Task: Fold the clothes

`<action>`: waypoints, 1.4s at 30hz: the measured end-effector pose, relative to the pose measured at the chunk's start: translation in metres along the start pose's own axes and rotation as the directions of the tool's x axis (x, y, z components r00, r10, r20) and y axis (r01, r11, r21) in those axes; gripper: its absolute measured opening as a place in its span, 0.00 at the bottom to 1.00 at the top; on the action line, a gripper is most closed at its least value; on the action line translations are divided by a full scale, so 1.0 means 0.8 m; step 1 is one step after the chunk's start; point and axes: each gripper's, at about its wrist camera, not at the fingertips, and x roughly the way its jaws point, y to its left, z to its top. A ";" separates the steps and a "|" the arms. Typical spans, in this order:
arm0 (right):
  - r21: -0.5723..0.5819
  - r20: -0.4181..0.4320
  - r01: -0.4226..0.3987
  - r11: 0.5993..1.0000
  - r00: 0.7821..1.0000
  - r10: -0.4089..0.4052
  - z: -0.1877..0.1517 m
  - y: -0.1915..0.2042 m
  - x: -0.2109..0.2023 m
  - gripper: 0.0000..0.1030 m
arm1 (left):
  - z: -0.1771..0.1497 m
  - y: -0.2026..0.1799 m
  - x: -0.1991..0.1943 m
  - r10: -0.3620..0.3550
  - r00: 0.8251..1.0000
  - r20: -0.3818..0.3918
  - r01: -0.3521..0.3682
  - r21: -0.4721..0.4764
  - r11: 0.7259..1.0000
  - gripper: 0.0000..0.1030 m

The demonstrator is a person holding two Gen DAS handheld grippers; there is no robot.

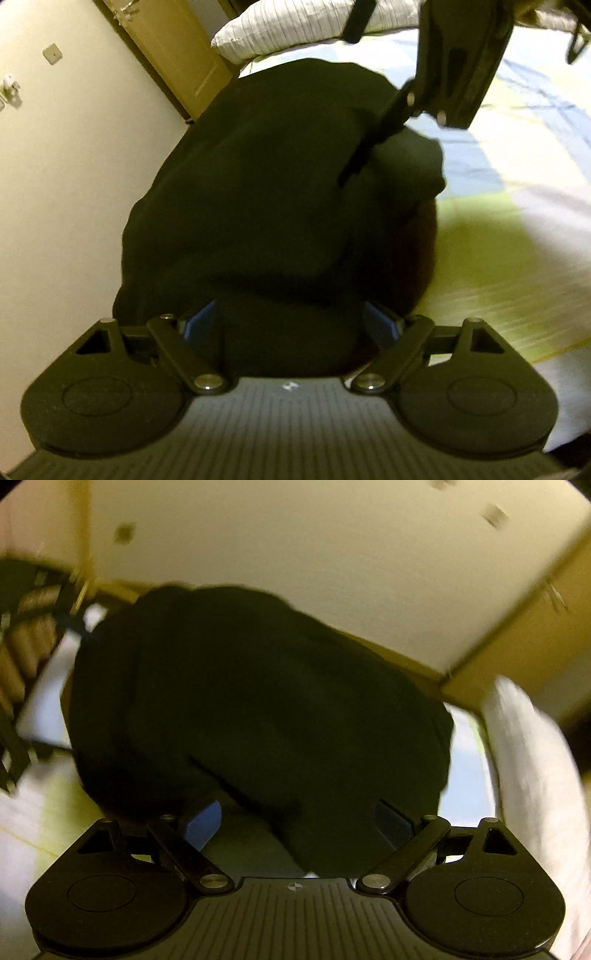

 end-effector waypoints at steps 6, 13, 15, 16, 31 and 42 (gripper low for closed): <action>-0.161 -0.011 -0.017 0.987 1.000 0.016 -0.002 0.019 0.053 0.72 | -0.010 0.041 0.024 0.026 0.999 -0.038 -0.030 -0.120 0.992 0.79; -0.151 -0.025 -0.070 0.986 0.997 0.067 0.008 0.010 0.057 0.14 | -0.001 0.076 0.063 -0.059 0.995 -0.084 0.048 -0.134 0.990 0.54; -0.109 -0.014 -0.070 0.992 0.998 0.069 0.010 0.004 0.044 0.11 | 0.006 0.077 0.060 -0.092 0.993 -0.072 0.082 -0.132 0.988 0.37; -0.082 -0.003 -0.065 0.994 0.998 0.065 0.012 -0.002 0.037 0.10 | 0.010 0.077 0.056 -0.100 0.993 -0.064 0.091 -0.133 0.987 0.31; 0.303 0.136 -0.051 0.952 0.991 0.009 0.004 -0.084 -0.097 0.05 | 0.071 0.080 -0.069 -0.057 0.990 0.127 0.066 -0.068 0.996 0.04; 0.494 0.190 -0.043 0.869 0.980 -0.060 -0.102 -0.111 -0.252 0.00 | 0.112 -0.010 -0.202 -0.032 0.971 0.238 0.031 0.007 0.999 0.00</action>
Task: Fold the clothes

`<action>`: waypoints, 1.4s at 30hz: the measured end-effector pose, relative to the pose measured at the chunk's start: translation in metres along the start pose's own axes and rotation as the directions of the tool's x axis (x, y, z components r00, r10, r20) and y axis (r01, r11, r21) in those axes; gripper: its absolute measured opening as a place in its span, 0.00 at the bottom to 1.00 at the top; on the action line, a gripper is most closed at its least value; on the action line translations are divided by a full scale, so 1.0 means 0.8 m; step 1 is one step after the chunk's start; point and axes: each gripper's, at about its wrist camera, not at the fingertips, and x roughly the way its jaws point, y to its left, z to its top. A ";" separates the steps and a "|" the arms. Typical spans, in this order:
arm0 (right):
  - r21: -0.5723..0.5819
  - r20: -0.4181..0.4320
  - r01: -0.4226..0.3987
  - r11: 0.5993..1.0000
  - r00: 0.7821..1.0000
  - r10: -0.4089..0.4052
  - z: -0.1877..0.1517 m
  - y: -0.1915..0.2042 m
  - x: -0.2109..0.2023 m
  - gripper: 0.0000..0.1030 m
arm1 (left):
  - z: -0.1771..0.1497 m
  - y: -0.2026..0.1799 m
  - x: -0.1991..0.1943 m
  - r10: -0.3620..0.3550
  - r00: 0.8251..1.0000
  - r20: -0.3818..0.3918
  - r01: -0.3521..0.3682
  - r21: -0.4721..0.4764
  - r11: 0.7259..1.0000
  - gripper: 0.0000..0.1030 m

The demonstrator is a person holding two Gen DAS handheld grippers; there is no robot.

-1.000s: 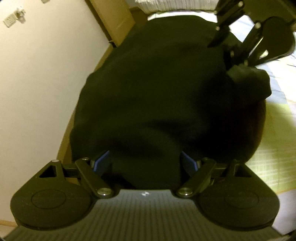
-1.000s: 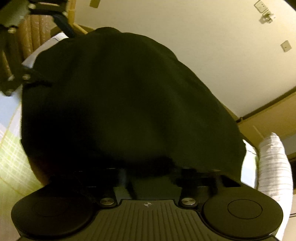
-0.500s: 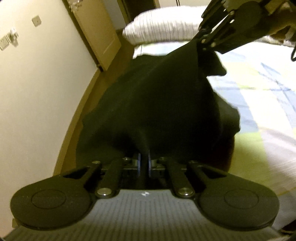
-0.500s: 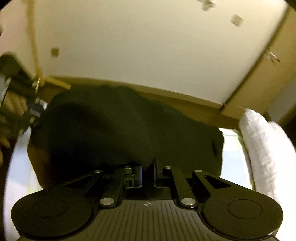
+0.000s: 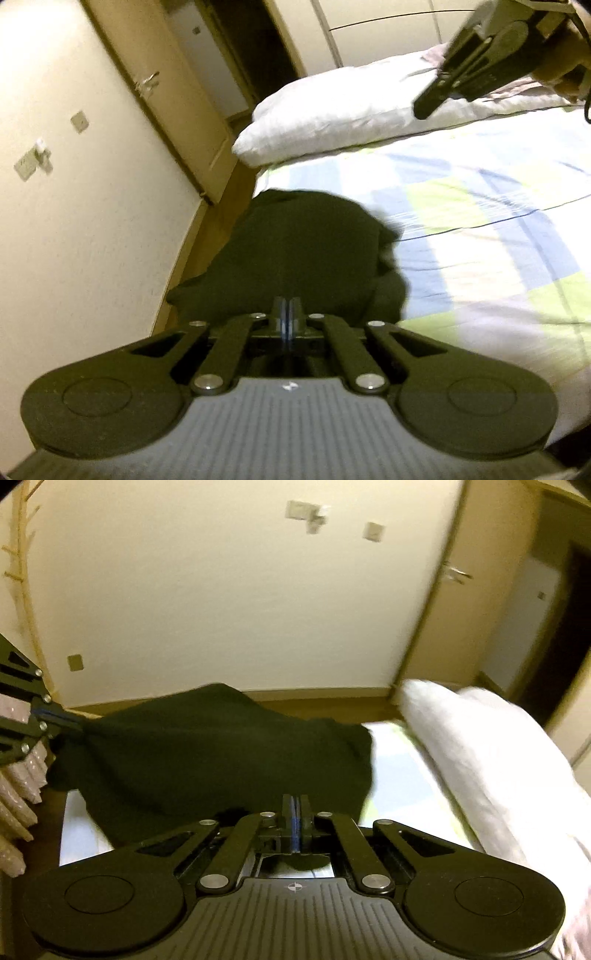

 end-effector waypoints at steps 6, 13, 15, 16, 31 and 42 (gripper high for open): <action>0.430 -0.023 -0.176 0.886 0.978 0.205 -0.111 -0.076 -0.082 0.00 | 0.013 -0.117 -0.025 -0.046 0.999 -0.018 0.047 0.051 0.998 0.00; 0.563 -0.077 -0.164 0.810 0.965 0.250 -0.165 -0.091 -0.085 0.24 | -0.029 -0.133 -0.008 -0.070 0.988 -0.137 0.057 -0.097 0.994 0.17; 0.559 -0.093 -0.155 0.815 0.965 0.247 -0.162 -0.089 -0.073 0.57 | -0.046 -0.107 0.004 -0.120 0.981 -0.154 0.080 -0.242 0.967 0.25; 0.554 -0.093 -0.156 0.818 0.965 0.246 -0.156 -0.095 -0.057 0.62 | -0.058 -0.090 0.012 -0.151 0.975 -0.165 0.090 -0.331 0.939 0.28; 0.038 -0.304 -0.141 0.989 0.941 0.145 -0.062 0.025 0.177 0.66 | -0.133 0.081 0.145 -0.127 0.925 -0.358 -0.098 -0.547 0.832 0.55; -0.350 -0.365 -0.187 0.918 0.930 0.050 -0.083 0.075 0.254 0.73 | -0.114 0.022 0.214 -0.002 0.939 -0.343 -0.069 -0.194 0.979 0.63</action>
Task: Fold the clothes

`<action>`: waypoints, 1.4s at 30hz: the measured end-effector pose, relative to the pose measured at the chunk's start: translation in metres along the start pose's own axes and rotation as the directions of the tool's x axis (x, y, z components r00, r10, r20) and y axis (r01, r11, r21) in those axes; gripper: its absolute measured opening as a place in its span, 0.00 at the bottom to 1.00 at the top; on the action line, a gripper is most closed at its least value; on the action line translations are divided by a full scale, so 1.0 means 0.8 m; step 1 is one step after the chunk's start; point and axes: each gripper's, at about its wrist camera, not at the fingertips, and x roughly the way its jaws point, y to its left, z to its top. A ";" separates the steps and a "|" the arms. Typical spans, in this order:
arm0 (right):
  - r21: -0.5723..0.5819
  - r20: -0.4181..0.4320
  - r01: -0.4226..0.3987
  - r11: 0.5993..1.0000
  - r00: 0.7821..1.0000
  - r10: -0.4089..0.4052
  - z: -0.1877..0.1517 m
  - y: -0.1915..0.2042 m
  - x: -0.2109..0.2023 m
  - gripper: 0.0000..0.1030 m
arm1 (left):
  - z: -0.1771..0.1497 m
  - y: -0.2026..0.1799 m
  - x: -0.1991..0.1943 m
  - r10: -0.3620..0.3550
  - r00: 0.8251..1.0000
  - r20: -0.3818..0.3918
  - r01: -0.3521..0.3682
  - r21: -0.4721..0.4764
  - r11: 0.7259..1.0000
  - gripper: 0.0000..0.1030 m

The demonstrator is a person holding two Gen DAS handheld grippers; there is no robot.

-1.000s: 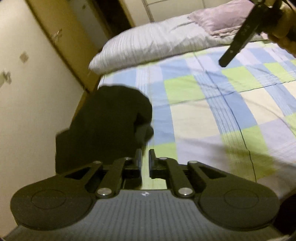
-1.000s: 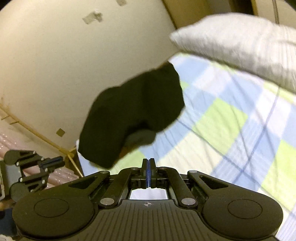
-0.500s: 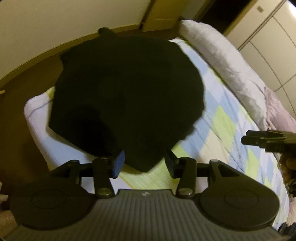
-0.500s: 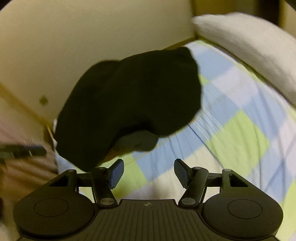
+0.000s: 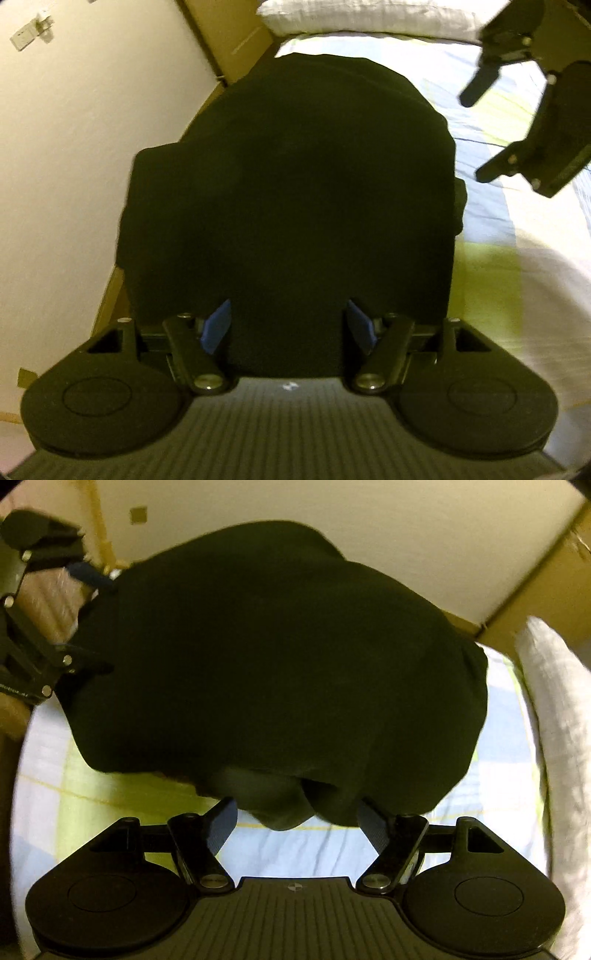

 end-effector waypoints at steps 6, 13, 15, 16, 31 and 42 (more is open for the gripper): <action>0.057 0.010 0.005 0.998 1.000 -0.005 -0.005 -0.022 0.027 0.73 | -0.011 0.006 0.003 -0.016 0.999 0.036 0.017 -0.034 0.999 0.74; -0.100 0.097 0.011 0.995 0.995 -0.001 0.002 -0.014 0.040 0.86 | -0.020 0.012 0.021 -0.050 0.997 0.062 0.052 -0.030 0.998 0.79; -0.146 0.153 0.052 0.988 0.988 -0.029 0.007 -0.009 0.041 0.86 | -0.021 0.016 0.015 -0.056 0.994 0.093 0.060 -0.033 0.998 0.79; -0.161 0.176 0.067 0.985 0.984 -0.038 0.011 -0.007 0.041 0.86 | -0.023 0.019 0.009 -0.068 0.992 0.109 0.073 -0.039 0.997 0.79; 0.028 0.256 0.005 1.000 0.967 -0.012 0.067 -0.052 -0.027 0.05 | -0.052 -0.057 -0.010 0.001 0.988 0.155 -0.045 0.285 0.957 0.77; 0.154 0.382 0.032 0.988 0.920 -0.090 0.053 -0.055 -0.149 0.04 | -0.011 -0.028 -0.085 -0.015 0.948 0.318 -0.081 0.286 0.955 0.05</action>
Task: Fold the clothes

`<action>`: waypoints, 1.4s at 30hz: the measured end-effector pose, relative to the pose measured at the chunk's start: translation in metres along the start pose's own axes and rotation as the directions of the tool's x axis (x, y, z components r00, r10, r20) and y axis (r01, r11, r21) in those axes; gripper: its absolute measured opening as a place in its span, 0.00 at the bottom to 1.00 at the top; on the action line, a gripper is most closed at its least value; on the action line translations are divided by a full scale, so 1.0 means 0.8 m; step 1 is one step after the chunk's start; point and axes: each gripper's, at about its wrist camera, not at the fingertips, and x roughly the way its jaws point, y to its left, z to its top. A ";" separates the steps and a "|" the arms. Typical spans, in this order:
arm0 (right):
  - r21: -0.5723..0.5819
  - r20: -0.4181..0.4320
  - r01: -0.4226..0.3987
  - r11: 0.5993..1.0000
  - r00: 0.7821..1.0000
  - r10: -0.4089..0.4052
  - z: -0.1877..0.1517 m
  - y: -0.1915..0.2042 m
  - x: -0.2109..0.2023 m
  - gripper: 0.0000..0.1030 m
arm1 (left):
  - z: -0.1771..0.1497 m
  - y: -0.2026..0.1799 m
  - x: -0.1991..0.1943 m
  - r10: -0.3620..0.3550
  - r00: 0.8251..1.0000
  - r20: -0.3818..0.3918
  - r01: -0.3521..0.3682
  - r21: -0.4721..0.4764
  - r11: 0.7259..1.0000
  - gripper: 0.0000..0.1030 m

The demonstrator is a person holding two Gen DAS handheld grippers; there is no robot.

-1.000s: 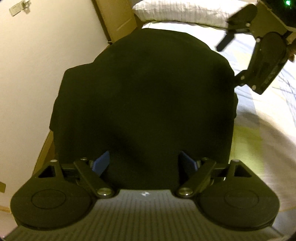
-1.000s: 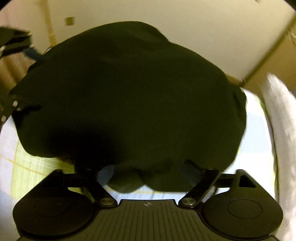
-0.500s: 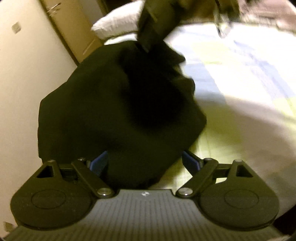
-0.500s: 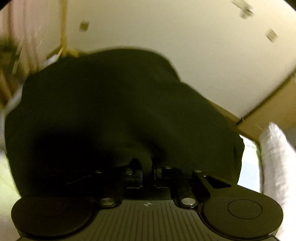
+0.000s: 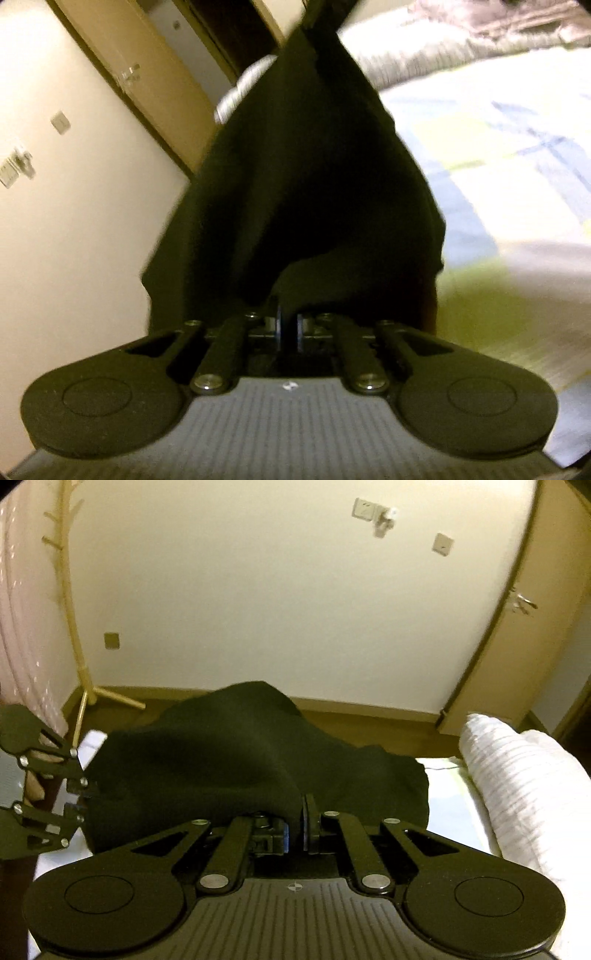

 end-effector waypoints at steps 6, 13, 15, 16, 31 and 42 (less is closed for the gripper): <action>0.028 0.056 0.022 0.999 0.998 -0.023 -0.015 0.008 -0.091 0.04 | 0.035 -0.023 -0.091 -0.067 0.991 0.118 0.062 0.041 0.997 0.05; 0.108 0.067 0.135 0.985 0.988 -0.142 -0.088 0.007 -0.269 0.04 | 0.091 -0.129 -0.206 -0.283 0.926 0.250 0.249 0.157 0.956 0.05; 0.144 0.044 0.179 0.973 0.981 -0.187 -0.125 0.009 -0.323 0.04 | 0.109 -0.166 -0.235 -0.358 0.894 0.270 0.310 0.203 0.929 0.05; 0.166 0.029 0.200 0.966 0.978 -0.207 -0.146 0.011 -0.351 0.04 | 0.117 -0.184 -0.249 -0.394 0.876 0.278 0.340 0.226 0.913 0.05; 0.529 -0.319 0.659 0.535 0.738 -0.594 -0.392 0.087 -0.736 0.04 | 0.263 -0.372 -0.322 -0.806 0.493 0.327 0.601 0.542 0.587 0.05; 0.493 -0.348 0.827 0.269 0.471 -0.811 -0.282 0.174 -0.852 0.04 | 0.293 -0.294 -0.375 -0.751 0.403 0.523 0.478 0.580 0.660 0.05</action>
